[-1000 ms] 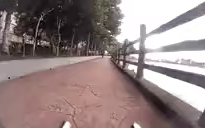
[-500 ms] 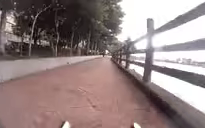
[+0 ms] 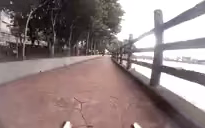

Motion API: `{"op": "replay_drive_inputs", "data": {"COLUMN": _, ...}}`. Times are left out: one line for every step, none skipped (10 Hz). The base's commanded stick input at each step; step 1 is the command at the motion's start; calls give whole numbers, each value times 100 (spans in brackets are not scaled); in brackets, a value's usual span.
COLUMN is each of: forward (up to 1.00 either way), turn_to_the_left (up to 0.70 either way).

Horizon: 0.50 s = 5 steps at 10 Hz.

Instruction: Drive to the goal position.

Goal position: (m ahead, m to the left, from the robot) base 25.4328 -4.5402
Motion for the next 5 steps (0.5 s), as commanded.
{"op": "replay_drive_inputs", "data": {"forward": 70, "turn_to_the_left": 0}}
{"op": "replay_drive_inputs", "data": {"forward": 70, "turn_to_the_left": 0}}
{"op": "replay_drive_inputs", "data": {"forward": 70, "turn_to_the_left": 0}}
{"op": "replay_drive_inputs", "data": {"forward": 70, "turn_to_the_left": 0}}
{"op": "replay_drive_inputs", "data": {"forward": 70, "turn_to_the_left": 0}}
